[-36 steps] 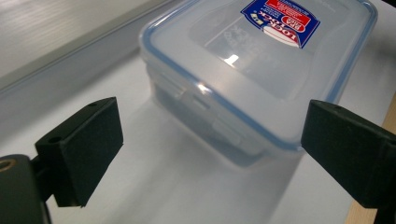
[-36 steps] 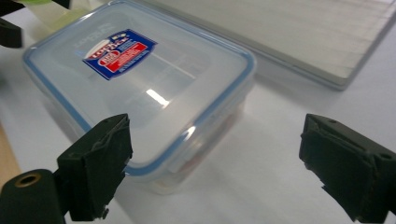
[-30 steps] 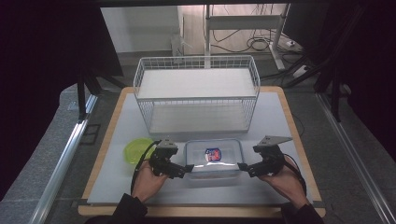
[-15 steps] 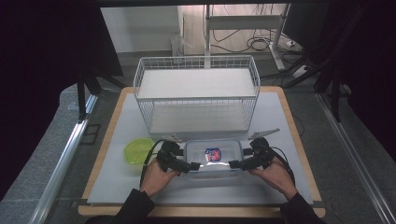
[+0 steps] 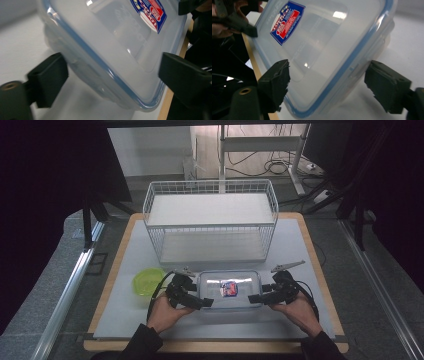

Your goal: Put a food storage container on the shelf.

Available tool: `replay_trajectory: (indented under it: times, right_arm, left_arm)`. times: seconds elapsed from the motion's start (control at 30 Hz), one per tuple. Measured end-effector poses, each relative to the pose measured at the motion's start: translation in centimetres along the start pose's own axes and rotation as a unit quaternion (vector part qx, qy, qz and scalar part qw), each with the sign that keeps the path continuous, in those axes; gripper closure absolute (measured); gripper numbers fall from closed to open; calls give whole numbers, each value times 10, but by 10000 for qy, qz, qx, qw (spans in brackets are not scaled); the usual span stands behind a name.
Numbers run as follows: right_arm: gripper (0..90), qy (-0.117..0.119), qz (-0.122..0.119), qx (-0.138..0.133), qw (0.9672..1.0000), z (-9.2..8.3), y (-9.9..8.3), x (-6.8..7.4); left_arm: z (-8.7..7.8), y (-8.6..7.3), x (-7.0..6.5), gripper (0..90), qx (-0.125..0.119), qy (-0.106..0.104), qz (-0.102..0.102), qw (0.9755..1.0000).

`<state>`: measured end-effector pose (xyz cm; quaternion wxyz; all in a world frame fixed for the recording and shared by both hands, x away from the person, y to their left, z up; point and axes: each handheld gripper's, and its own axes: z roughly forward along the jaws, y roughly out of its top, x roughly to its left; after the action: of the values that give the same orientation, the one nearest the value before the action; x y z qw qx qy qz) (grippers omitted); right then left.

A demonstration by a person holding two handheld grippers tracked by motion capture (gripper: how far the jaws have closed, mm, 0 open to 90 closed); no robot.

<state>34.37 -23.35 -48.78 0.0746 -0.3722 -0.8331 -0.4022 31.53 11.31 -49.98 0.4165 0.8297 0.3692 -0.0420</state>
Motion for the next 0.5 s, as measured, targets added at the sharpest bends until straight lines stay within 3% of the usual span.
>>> replay_trajectory:
  times: [0.13,0.23,0.37,0.5]
  right_arm:
    - [284,-29,-87,-33,10000,-6,-8,6]
    - [365,43,4,-161,9999,-12,-14,7]
    - [471,206,121,-378,9990,-21,-22,7]
    - [475,169,199,-415,9988,-21,-23,9]
  left_arm:
    - [-5,-7,-7,184,-97,59,109,9999]
    - [-10,-15,-11,245,-216,41,121,9997]
    - [-19,-25,-9,402,-527,-174,-89,9984]
    - [-18,-25,-9,407,-604,-170,-165,9979]
